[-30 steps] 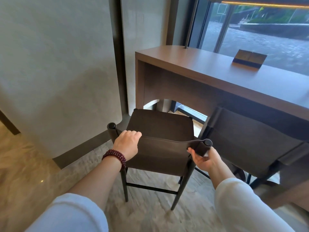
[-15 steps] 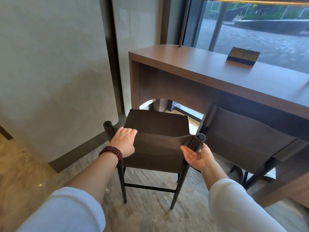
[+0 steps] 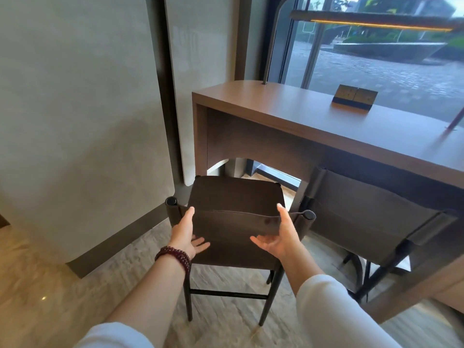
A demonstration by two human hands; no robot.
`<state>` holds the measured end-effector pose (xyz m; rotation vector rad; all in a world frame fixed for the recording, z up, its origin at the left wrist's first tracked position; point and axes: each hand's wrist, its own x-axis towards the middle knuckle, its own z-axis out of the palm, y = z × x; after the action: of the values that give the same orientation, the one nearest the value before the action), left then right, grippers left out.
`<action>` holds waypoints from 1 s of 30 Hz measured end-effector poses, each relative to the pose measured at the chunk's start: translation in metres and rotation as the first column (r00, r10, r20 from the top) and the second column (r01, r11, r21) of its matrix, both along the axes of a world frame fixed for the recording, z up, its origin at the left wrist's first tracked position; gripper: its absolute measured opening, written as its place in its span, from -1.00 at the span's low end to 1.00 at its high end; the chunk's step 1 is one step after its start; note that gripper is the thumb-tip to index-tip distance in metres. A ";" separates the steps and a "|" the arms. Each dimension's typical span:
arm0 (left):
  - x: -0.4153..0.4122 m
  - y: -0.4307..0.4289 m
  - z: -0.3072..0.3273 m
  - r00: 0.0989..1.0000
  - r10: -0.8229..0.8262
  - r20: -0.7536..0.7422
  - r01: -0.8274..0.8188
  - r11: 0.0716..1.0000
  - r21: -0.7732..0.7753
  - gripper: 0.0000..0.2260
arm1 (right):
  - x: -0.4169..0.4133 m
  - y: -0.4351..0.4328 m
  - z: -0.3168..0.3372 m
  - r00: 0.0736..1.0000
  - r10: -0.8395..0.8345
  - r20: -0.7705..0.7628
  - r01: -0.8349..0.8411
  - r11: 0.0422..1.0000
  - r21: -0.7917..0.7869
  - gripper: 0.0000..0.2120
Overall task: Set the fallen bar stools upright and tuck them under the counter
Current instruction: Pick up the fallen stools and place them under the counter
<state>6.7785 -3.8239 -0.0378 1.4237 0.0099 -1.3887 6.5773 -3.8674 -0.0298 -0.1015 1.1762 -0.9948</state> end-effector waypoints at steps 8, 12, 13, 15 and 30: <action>0.023 -0.040 0.005 0.960 -0.099 -0.261 0.088 0.995 -0.051 -0.60 | 0.018 -0.042 -0.002 0.989 -0.120 -0.091 0.123 0.992 0.036 -0.47; 0.028 -0.053 0.003 0.962 -0.034 -0.270 0.024 0.999 -0.039 -0.72 | 0.014 -0.053 -0.009 0.976 -0.111 -0.190 0.128 0.989 0.076 -0.66; 0.030 -0.056 0.003 0.966 -0.018 -0.258 0.008 0.999 -0.039 -0.76 | 0.014 -0.056 -0.010 0.971 -0.117 -0.209 0.137 0.987 0.083 -0.68; 0.036 -0.062 0.003 0.972 -0.025 -0.233 0.013 0.999 -0.051 -0.85 | 0.016 -0.063 -0.010 0.964 -0.138 -0.228 0.160 0.983 0.084 -0.62; 0.060 -0.200 0.050 0.984 -0.088 -0.152 0.064 0.986 -0.155 -0.91 | 0.032 -0.186 0.038 0.969 -0.185 -0.166 0.178 0.983 -0.053 -0.71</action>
<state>6.8380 -4.0239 0.0122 1.1983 -0.0460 -1.5305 6.6096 -4.0531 0.0078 -0.1124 1.3409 -1.1883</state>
